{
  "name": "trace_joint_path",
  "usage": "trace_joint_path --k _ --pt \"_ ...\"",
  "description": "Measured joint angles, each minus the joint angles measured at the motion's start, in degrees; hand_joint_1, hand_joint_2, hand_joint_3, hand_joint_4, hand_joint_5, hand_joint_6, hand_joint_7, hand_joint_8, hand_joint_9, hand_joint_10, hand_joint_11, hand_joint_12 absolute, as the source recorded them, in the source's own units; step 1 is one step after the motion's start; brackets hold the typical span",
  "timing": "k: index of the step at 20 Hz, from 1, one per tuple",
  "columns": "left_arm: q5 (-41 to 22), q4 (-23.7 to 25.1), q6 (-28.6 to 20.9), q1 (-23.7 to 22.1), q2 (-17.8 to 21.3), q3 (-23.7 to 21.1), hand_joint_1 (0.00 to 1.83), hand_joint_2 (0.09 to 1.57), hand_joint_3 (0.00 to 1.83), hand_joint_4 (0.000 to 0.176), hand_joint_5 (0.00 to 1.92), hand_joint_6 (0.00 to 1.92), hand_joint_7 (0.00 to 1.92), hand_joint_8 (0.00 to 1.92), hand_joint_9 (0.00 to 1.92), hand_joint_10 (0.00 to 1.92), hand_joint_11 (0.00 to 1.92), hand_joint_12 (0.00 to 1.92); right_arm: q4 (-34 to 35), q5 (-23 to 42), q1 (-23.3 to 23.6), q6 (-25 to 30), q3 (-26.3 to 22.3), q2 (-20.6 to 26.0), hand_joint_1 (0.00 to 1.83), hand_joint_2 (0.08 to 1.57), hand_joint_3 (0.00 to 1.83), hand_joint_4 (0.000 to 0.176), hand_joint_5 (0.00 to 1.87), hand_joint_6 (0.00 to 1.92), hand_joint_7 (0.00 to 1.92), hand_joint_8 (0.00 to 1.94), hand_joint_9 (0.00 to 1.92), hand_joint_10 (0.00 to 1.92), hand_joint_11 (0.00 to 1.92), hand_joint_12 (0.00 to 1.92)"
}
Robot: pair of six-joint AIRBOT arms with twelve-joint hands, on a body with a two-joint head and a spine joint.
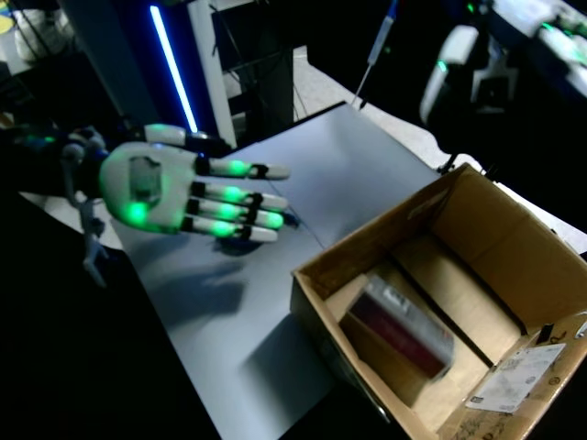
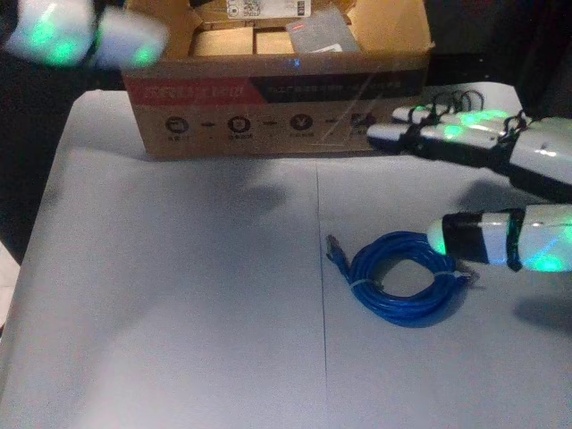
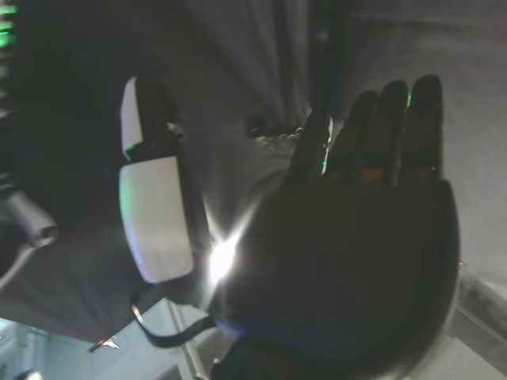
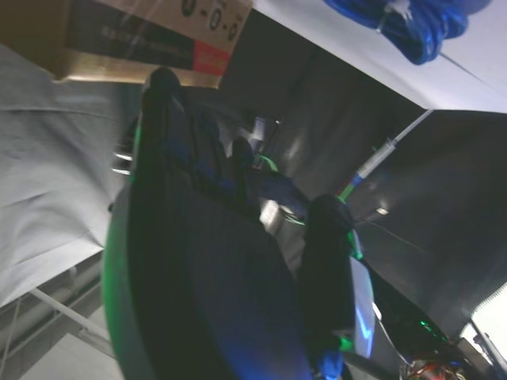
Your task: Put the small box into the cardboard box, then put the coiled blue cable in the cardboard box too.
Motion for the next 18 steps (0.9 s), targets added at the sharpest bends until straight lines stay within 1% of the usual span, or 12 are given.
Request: trace_joint_path --k 1,2,3,4,6,7,8,9,12,13,14,18 --pt "-0.5 -0.1 0.1 3.0 2.4 -2.5 0.59 0.85 0.00 0.176 0.01 0.00 0.00 0.00 0.00 0.00 0.00 0.00 0.3 0.0 0.0 0.0 0.0 0.1 0.41 1.11 0.00 0.176 0.09 0.00 0.00 0.00 0.00 0.00 0.00 0.00" --pt "-1.4 -0.2 0.1 4.8 3.7 -4.0 0.61 0.84 0.00 0.176 0.00 0.00 0.00 0.00 0.00 0.00 0.00 0.00 0.3 0.0 0.0 0.0 0.0 0.1 0.44 1.08 0.00 0.176 0.08 0.00 0.00 0.00 0.00 0.00 0.00 0.00" --pt "-2.5 -0.3 0.1 7.2 5.1 -6.0 0.58 0.83 0.00 0.173 0.01 0.00 0.00 0.00 0.00 0.00 0.00 0.00 0.0 0.0 0.0 0.0 0.0 0.1 0.50 1.04 0.00 0.176 0.07 0.00 0.00 0.00 0.00 0.00 0.00 0.00" --pt "-3.3 -0.4 0.1 9.2 5.9 -7.5 0.51 0.77 0.00 0.176 0.00 0.00 0.00 0.00 0.00 0.00 0.00 0.00 -0.1 0.0 0.0 0.0 0.0 0.0 0.55 1.01 0.00 0.176 0.06 0.00 0.00 0.00 0.00 0.00 0.00 0.00" --pt "-3.5 -0.4 1.2 13.6 7.0 -10.6 0.47 0.74 0.00 0.176 0.00 0.00 0.00 0.00 0.00 0.00 0.00 0.00 -0.4 -0.4 0.0 0.0 0.0 -0.5 0.56 0.97 0.00 0.176 0.01 0.00 0.00 0.00 0.00 0.00 0.00 0.00" --pt "-3.2 -1.6 3.8 15.7 7.4 -12.4 0.44 0.77 0.00 0.176 0.00 0.00 0.00 0.00 0.00 0.00 0.00 0.00 -0.9 -0.9 0.0 0.0 0.2 -0.8 0.61 0.92 0.00 0.176 0.01 0.00 0.00 0.00 0.00 0.00 0.00 0.00" --pt "-3.2 -2.6 5.6 17.1 7.5 -13.4 0.32 0.80 0.01 0.176 0.00 0.00 0.00 0.00 0.00 0.00 0.00 0.00 -1.0 -1.8 0.0 0.0 0.3 -1.1 0.68 0.86 0.00 0.176 0.00 0.00 0.00 0.00 0.00 0.00 0.00 0.00" --pt "-3.7 -4.1 6.9 18.6 7.5 -14.3 0.30 0.81 0.01 0.176 0.00 0.00 0.00 0.00 0.00 0.00 0.00 0.00 -1.0 -2.5 0.0 0.0 0.6 -1.5 0.71 0.83 0.00 0.176 0.00 0.00 0.00 0.00 0.00 0.00 0.00 0.00" --pt "-7.1 -10.2 8.0 26.8 7.3 -16.1 0.38 0.80 0.00 0.176 0.00 0.00 0.00 0.00 0.00 0.00 0.00 0.00 -2.9 -4.9 0.0 0.0 1.4 -4.0 0.78 0.80 0.00 0.176 0.02 0.00 0.00 0.00 0.00 0.00 0.00 0.00" --pt "-7.3 -11.2 8.1 28.3 7.0 -16.1 0.37 0.81 0.00 0.176 0.00 0.00 0.00 0.00 0.00 0.00 0.00 0.00 -3.3 -5.8 0.0 0.0 1.7 -4.9 0.79 0.79 0.00 0.176 0.02 0.00 0.00 0.00 0.00 0.00 0.00 0.00" --pt "-7.6 -13.9 8.1 29.4 6.3 -16.1 0.40 0.81 0.00 0.176 0.00 0.00 0.00 0.00 0.00 0.00 0.00 0.00 -4.2 -7.5 0.0 0.0 2.2 -6.1 0.81 0.79 0.00 0.176 0.03 0.01 0.00 0.00 0.00 0.00 0.00 0.00" --pt "-10.0 -14.5 8.1 29.8 6.2 -16.7 0.41 0.83 0.01 0.176 0.00 0.00 0.00 0.00 0.00 0.00 0.00 0.00 -5.0 -10.5 0.0 0.0 5.2 -9.4 0.82 0.79 0.00 0.176 0.03 0.00 0.00 0.00 0.00 0.00 0.00 0.00"
